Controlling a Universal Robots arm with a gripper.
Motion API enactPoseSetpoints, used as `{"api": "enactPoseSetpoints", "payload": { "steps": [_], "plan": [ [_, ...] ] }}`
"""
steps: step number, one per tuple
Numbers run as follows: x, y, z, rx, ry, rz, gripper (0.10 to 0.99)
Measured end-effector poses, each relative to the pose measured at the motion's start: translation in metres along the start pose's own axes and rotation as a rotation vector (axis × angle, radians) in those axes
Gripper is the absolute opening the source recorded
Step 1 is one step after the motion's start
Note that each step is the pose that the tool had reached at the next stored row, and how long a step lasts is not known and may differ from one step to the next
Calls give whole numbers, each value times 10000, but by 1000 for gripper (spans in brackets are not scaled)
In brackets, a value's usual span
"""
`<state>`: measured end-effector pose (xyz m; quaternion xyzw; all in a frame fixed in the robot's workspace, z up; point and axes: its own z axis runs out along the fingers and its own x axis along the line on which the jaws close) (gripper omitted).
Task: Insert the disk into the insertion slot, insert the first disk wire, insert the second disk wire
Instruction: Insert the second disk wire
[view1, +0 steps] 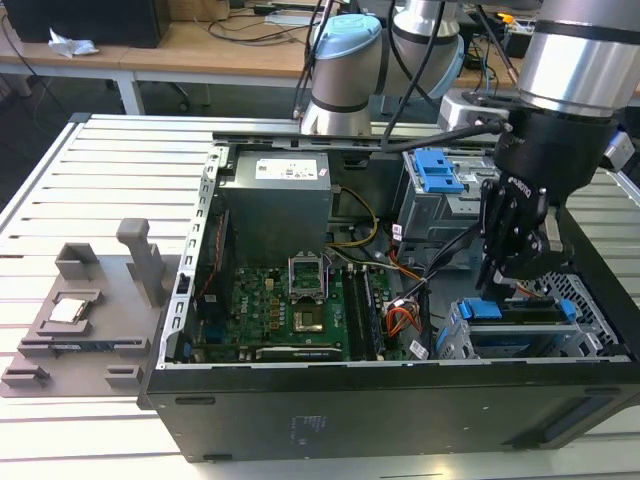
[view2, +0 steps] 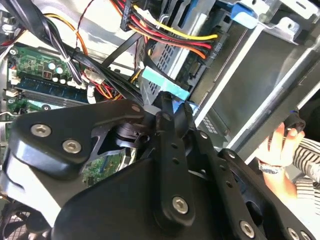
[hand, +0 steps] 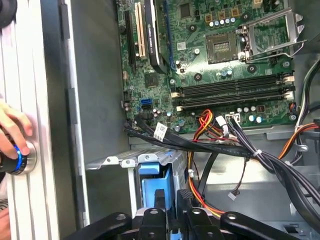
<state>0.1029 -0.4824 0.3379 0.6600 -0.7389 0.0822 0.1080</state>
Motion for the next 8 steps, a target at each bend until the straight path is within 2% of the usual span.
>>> {"api": "enactPoseSetpoints", "payload": {
  "steps": [2,5,8],
  "plan": [
    [10,1,-37,-1,-4,0,239],
    [-31,-60,-38,-41,4,-12,239],
    [-47,-64,-8,-60,7,-15,239]
  ]
}}
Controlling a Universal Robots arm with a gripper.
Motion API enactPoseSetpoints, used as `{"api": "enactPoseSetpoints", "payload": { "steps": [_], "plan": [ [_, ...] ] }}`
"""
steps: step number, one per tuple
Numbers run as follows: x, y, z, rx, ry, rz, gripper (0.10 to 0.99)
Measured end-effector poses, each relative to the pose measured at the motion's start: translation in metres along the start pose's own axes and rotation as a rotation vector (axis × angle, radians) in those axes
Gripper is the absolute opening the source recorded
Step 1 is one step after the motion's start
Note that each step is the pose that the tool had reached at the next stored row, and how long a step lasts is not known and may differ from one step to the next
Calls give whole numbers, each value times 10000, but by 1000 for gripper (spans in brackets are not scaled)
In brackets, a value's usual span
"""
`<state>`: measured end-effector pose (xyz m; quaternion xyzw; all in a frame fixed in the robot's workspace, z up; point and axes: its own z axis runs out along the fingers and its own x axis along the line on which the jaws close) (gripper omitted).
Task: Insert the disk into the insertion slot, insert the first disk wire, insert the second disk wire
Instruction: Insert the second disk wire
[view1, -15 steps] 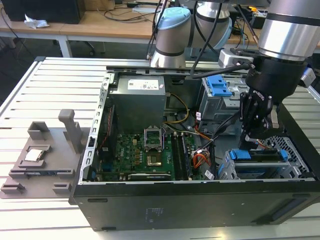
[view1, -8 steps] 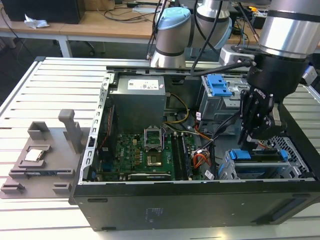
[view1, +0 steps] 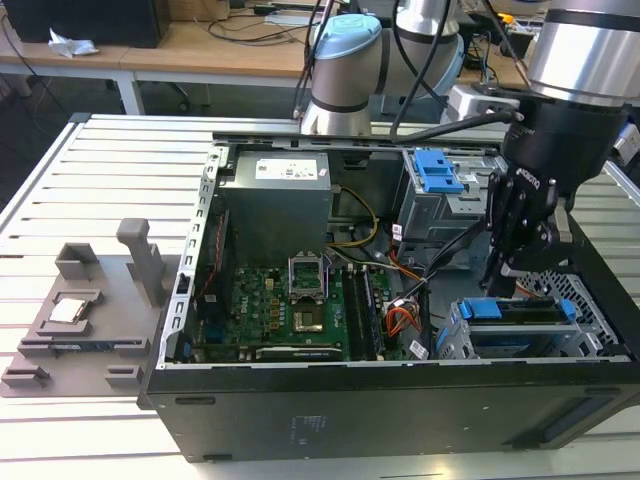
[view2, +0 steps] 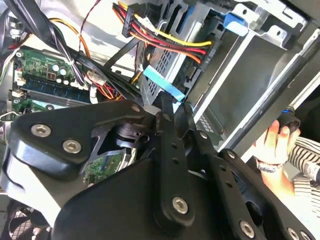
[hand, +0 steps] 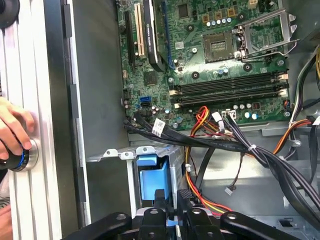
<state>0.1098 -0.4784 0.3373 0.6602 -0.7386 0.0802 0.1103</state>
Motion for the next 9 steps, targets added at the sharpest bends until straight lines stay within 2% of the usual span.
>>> {"api": "enactPoseSetpoints", "payload": {
  "steps": [1,7,8,9],
  "plan": [
    [-11,-1,40,-10,1,-3,239],
    [-12,-2,42,-8,22,-3,227],
    [-12,-2,42,-8,25,-3,114],
    [-12,-2,42,-8,29,-3,102]
  ]
}}
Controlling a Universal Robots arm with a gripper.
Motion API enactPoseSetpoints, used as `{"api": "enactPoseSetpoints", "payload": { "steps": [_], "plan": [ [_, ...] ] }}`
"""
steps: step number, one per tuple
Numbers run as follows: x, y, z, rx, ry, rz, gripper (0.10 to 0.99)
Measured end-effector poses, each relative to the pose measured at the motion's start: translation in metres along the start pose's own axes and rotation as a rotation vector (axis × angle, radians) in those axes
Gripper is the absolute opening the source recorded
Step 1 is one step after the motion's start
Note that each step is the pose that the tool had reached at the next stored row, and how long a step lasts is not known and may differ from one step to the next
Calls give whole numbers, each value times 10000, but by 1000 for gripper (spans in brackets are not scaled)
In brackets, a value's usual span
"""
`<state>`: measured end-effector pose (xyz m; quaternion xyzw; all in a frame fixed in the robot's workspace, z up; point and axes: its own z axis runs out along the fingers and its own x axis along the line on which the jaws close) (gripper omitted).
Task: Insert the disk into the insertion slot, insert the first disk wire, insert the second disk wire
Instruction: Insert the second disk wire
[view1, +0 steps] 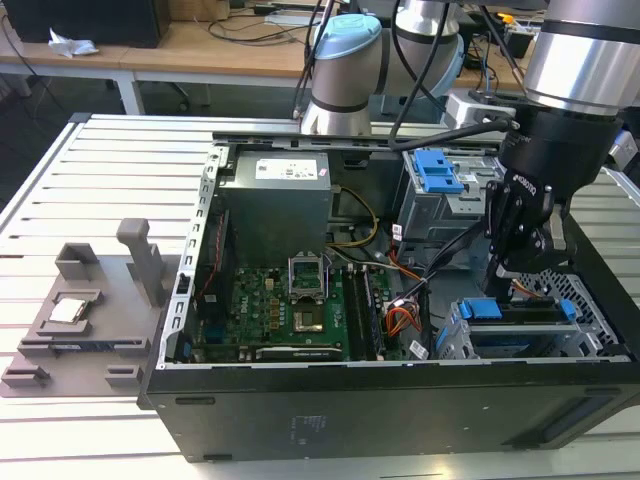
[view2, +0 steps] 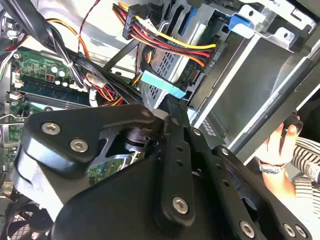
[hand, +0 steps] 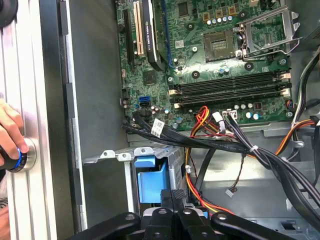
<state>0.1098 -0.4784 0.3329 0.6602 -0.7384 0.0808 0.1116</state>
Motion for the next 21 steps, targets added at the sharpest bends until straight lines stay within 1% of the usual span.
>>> {"api": "enactPoseSetpoints", "payload": {
  "steps": [4,5,6,7,8,9,11,13,16,19,21],
  "plan": [
    [0,0,0,1,11,1,102],
    [0,0,0,2,13,1,114],
    [0,0,0,2,16,1,169],
    [0,0,0,2,19,1,169],
    [0,0,0,2,20,1,239],
    [0,0,0,3,23,1,239],
    [11,1,-39,3,23,2,239],
    [11,1,-37,3,22,1,239],
    [9,0,-11,-6,26,0,239],
    [8,0,-7,-6,34,0,239],
    [16,-1,-3,0,88,3,239]
  ]
}}
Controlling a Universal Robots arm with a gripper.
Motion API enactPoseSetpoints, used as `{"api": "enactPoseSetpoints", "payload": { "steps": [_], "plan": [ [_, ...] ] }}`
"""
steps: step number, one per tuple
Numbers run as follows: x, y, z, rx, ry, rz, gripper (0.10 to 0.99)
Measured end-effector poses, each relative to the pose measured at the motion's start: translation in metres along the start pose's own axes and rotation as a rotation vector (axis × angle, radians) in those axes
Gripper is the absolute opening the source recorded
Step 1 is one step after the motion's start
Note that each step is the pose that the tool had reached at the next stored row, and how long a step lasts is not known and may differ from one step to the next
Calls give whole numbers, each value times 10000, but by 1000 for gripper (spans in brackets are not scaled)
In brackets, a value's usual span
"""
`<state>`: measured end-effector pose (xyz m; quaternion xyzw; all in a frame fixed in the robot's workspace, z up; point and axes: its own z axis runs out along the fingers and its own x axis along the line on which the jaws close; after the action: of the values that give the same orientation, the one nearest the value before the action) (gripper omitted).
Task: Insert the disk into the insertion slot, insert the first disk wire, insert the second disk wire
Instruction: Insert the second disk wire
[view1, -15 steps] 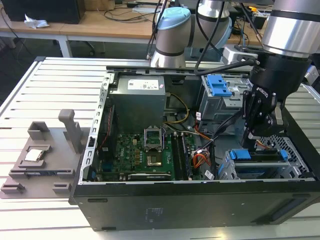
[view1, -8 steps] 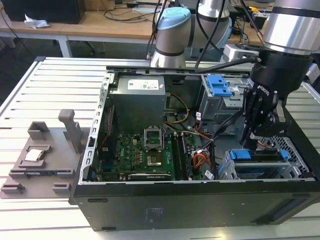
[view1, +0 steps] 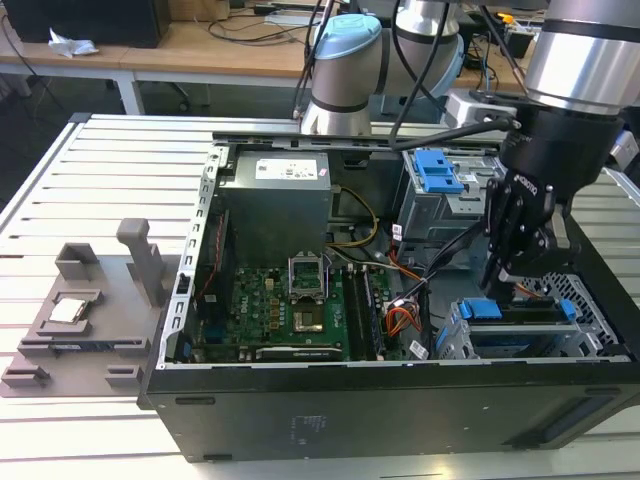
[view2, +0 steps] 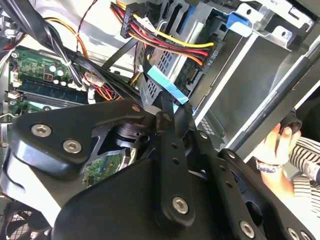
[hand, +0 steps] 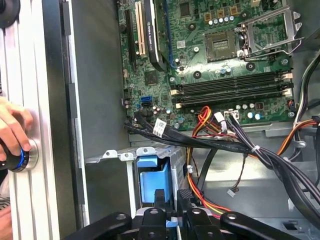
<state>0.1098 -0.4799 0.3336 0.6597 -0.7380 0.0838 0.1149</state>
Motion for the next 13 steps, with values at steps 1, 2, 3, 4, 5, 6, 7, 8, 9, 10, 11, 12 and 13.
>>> {"api": "enactPoseSetpoints", "payload": {
  "steps": [1,2,3,4,5,6,7,8,9,10,11,12,13],
  "plan": [
    [4,-1,1,4,35,2,239],
    [8,-1,2,8,81,5,239],
    [14,-2,3,12,120,7,239],
    [22,-2,6,14,131,9,239],
    [24,-3,12,14,130,8,239],
    [23,-5,17,12,126,6,239],
    [22,-7,23,8,115,5,239],
    [19,-8,30,4,107,4,239],
    [17,-9,37,2,105,4,239],
    [17,-9,37,2,106,4,239],
    [17,-9,37,1,108,4,239],
    [17,-9,37,2,108,4,239],
    [17,-9,38,2,106,3,239]
  ]
}}
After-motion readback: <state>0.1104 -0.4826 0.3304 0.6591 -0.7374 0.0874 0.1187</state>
